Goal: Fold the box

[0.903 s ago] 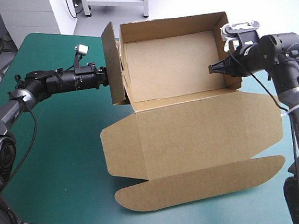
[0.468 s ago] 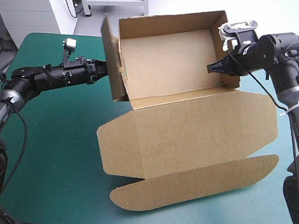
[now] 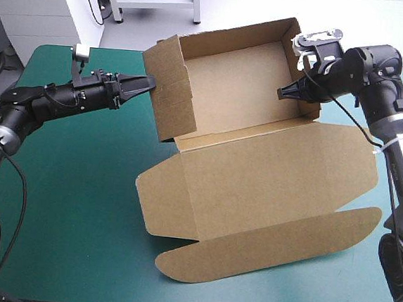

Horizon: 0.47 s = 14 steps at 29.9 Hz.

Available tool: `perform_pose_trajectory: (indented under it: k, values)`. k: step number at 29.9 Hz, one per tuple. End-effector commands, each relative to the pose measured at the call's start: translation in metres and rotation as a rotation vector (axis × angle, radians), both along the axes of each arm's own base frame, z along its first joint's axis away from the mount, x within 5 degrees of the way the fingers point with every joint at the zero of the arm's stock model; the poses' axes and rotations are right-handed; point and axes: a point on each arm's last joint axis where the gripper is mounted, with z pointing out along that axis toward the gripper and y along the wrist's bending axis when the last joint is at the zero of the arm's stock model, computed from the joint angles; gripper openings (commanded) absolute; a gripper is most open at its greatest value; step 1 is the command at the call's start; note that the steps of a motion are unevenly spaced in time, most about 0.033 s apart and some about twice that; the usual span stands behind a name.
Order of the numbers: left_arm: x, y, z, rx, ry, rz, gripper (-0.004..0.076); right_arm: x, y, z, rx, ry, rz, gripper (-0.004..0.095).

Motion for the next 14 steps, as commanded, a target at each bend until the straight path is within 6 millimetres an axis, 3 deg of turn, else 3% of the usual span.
perform_pose_trajectory:
  k: [1, 6, 14]
  values:
    - [-0.015, -0.004, 0.036, -0.15, -0.101, -0.071, 0.0341, -0.012, -0.001, 0.029, 0.05, -0.125, 0.005, -0.0018]
    - [-0.017, -0.007, 0.038, 0.002, -0.102, -0.115, 0.0341, -0.012, 0.0, 0.029, 0.053, -0.125, 0.008, -0.0018]
    - [-0.018, -0.01, 0.061, 0.104, -0.158, -0.14, 0.0341, -0.012, 0.0, 0.029, 0.046, -0.127, 0.022, -0.0018]
